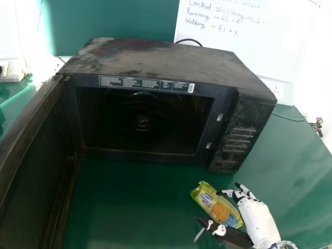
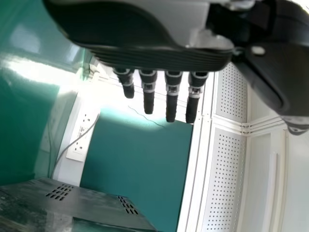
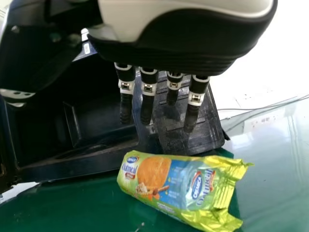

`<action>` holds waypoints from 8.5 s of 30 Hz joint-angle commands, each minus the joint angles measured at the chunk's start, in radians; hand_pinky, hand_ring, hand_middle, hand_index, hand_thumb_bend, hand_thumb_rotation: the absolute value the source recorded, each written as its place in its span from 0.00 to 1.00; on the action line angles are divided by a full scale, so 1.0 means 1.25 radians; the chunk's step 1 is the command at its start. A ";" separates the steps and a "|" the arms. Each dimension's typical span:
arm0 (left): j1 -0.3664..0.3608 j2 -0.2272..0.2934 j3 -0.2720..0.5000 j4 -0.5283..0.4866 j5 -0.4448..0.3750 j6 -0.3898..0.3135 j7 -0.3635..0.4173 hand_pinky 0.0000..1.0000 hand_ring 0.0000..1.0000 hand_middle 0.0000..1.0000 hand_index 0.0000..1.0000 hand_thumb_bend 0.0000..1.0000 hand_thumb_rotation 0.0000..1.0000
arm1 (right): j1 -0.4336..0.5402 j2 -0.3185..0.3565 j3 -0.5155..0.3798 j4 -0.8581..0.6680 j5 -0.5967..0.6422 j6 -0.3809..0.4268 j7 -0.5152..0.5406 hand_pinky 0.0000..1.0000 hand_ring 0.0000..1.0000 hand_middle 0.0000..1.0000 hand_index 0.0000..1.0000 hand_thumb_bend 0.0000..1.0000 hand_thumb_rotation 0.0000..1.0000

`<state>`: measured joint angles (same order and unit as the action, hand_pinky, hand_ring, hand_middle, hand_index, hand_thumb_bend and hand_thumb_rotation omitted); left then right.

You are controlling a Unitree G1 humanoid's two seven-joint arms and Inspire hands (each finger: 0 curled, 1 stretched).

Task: Put biscuit inside oven

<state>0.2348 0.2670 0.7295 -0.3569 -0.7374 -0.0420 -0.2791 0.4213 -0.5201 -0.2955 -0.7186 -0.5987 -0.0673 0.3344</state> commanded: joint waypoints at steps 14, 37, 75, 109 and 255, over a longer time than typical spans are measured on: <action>0.020 -0.006 0.002 -0.021 0.006 -0.009 0.005 0.98 0.94 0.92 0.89 0.96 0.97 | -0.003 -0.019 -0.018 0.033 -0.010 -0.039 -0.004 0.75 0.84 0.85 0.81 1.00 0.50; 0.020 -0.010 -0.003 -0.031 0.013 -0.007 0.024 0.99 0.93 0.91 0.88 0.96 0.98 | -0.076 -0.061 -0.027 0.146 0.058 -0.034 0.010 0.76 0.86 0.89 0.85 1.00 0.55; 0.054 -0.034 -0.014 -0.092 0.021 -0.009 0.034 0.98 0.93 0.92 0.90 0.95 0.98 | -0.099 -0.221 -0.043 0.235 0.015 -0.127 0.040 0.74 0.85 0.87 0.82 1.00 0.48; 0.066 -0.046 -0.027 -0.113 0.029 -0.020 0.030 0.98 0.94 0.92 0.88 0.95 0.97 | -0.100 -0.107 0.092 0.087 -0.304 0.073 0.075 0.79 0.87 0.88 0.85 0.99 0.48; 0.138 -0.047 -0.010 -0.183 0.049 -0.041 0.049 0.96 0.92 0.91 0.88 0.98 0.96 | -0.306 -0.280 0.235 0.357 -0.138 0.049 0.134 0.75 0.85 0.89 0.88 1.00 0.48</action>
<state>0.3999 0.2090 0.7154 -0.5777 -0.6804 -0.0796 -0.2207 0.0154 -0.8833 -0.0231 -0.2847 -0.7921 0.0085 0.4914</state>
